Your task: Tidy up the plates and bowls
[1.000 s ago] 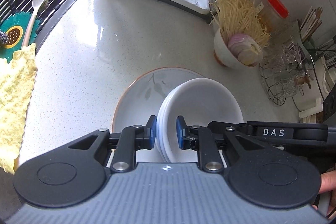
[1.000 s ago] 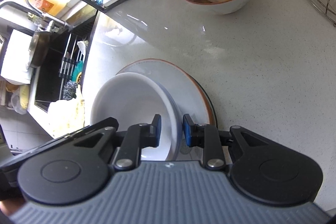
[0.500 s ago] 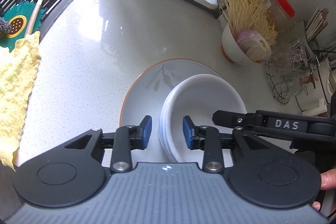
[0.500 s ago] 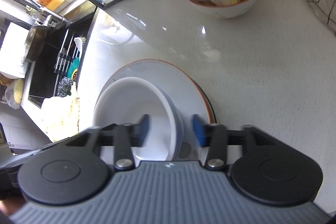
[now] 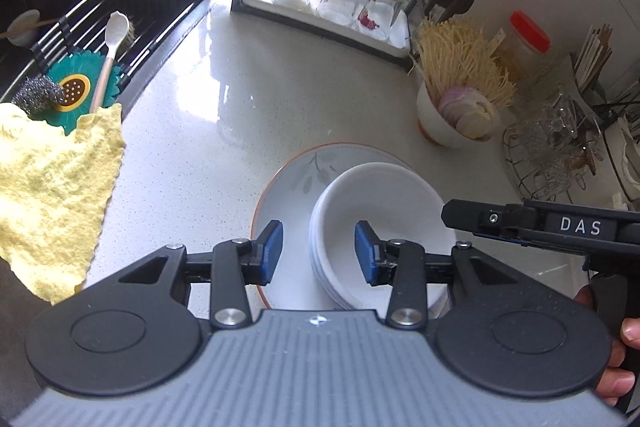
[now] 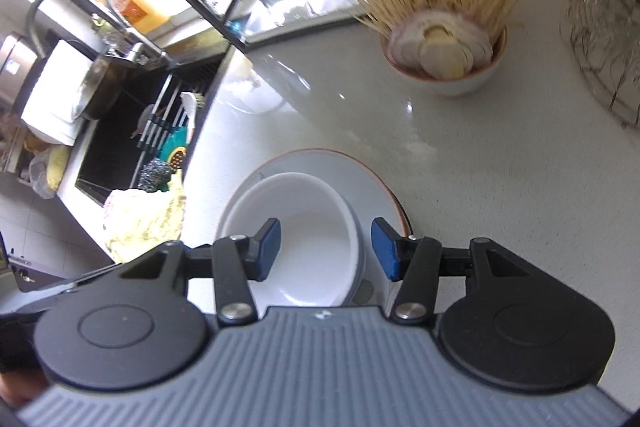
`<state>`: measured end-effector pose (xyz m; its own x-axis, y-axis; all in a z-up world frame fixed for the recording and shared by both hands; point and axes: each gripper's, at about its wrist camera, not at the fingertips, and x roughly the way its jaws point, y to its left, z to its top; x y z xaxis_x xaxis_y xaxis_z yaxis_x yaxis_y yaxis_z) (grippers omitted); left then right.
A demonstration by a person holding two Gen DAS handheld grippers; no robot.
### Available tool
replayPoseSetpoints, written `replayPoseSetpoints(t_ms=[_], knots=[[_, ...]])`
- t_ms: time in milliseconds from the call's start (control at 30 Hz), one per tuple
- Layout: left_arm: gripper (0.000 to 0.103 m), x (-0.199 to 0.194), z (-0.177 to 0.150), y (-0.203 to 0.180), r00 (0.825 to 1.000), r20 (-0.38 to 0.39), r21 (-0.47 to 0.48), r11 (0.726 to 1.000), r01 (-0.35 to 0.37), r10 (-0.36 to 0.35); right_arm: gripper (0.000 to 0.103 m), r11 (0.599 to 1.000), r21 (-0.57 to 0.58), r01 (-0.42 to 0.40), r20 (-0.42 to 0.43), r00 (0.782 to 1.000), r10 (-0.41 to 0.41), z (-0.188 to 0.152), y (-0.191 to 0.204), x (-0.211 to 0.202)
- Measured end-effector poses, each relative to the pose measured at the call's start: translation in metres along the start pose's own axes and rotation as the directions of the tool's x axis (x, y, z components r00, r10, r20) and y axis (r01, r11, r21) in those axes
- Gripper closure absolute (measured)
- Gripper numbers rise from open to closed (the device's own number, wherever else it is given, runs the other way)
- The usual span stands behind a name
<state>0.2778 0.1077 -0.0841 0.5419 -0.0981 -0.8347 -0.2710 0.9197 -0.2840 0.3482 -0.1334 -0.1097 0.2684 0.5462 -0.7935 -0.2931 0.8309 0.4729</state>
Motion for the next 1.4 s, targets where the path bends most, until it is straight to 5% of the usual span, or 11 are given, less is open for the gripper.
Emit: replayPoseSetpoints(t_ms=[600,1400], knots=[[0.053,-0.086,-0.04,-0.037,0.982,0.187,0.054,0.998,-0.043,0.033,0.049,0.99,-0.142,-0.013,0.225,0.973,0.045,-0.039,0.02,-0.088],[0.043,-0.178,-0.154,-0.078,0.962,0.27,0.078,0.995,-0.066,0.043,0.049,0.97,-0.237,0.049,0.36,0.932,0.041,-0.145,0.021,-0.175]])
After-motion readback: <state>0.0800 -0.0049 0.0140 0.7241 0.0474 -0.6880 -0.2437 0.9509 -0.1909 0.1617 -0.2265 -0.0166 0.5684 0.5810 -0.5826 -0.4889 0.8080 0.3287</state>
